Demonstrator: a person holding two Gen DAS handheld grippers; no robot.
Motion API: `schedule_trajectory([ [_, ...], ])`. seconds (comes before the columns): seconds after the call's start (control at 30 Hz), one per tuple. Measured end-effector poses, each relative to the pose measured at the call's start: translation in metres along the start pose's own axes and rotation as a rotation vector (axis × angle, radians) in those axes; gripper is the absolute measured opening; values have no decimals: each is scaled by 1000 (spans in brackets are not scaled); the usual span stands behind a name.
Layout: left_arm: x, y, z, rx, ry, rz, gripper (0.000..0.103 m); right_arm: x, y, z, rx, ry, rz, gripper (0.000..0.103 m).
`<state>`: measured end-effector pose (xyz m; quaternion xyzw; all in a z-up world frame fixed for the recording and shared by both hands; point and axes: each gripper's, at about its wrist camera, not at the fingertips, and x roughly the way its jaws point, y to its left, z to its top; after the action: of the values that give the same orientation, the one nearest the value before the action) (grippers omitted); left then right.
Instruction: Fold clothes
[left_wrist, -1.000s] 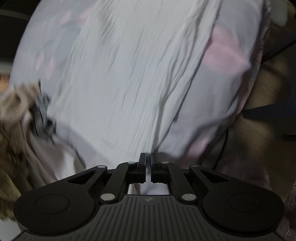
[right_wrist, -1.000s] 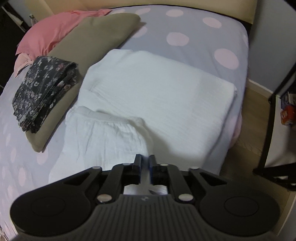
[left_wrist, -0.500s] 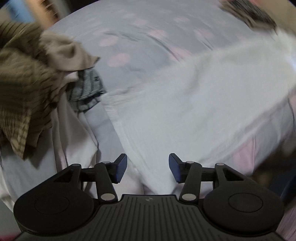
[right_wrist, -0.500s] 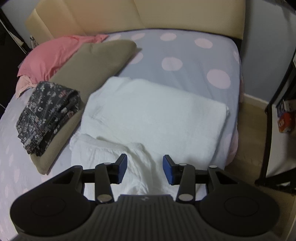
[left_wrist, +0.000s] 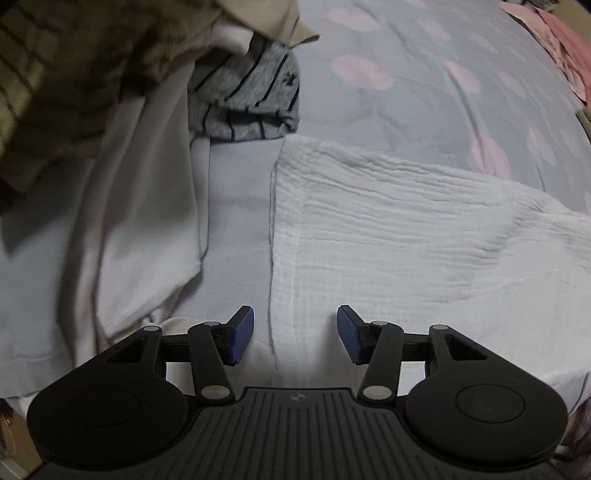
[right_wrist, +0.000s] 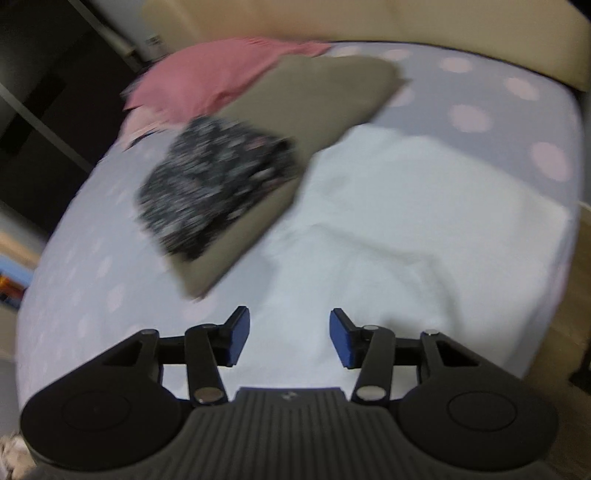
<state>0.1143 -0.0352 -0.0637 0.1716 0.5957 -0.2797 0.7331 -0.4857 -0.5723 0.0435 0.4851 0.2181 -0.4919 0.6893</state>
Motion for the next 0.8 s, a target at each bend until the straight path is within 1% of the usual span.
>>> schedule_trajectory([
  [0.13,1,-6,-4,-1,-25,-21,46,15,41,-29,-79,77,83,52],
  [0.2,2,-10,-6,-2,-38,-31,41,26,60,-46,-136,109,102,52],
  [0.23,2,-11,-7,-2,-44,-37,31,31,68,-55,-168,125,106,52],
  [0.27,2,-13,-8,-3,-50,-42,16,37,75,-63,-194,147,111,52],
  [0.3,2,-14,-9,-3,-57,-47,9,43,82,-71,-217,171,118,52],
  [0.4,3,-19,-13,-4,-76,-63,7,56,96,-91,-280,233,125,52],
  [0.47,4,-22,-15,-5,-88,-73,7,60,106,-99,-330,247,121,52],
  [0.5,-3,-24,-16,-5,-108,-89,6,60,110,-102,-354,245,123,52],
  [0.6,-37,-33,-20,17,-200,-166,6,58,119,-110,-415,235,134,52],
  [0.67,-57,-45,-22,39,-259,-213,6,57,124,-115,-452,238,139,52],
  [0.73,-74,-63,-22,59,-312,-254,6,60,129,-122,-484,266,144,52],
  [0.8,-84,-85,-21,90,-362,-278,6,63,136,-131,-521,291,150,52],
])
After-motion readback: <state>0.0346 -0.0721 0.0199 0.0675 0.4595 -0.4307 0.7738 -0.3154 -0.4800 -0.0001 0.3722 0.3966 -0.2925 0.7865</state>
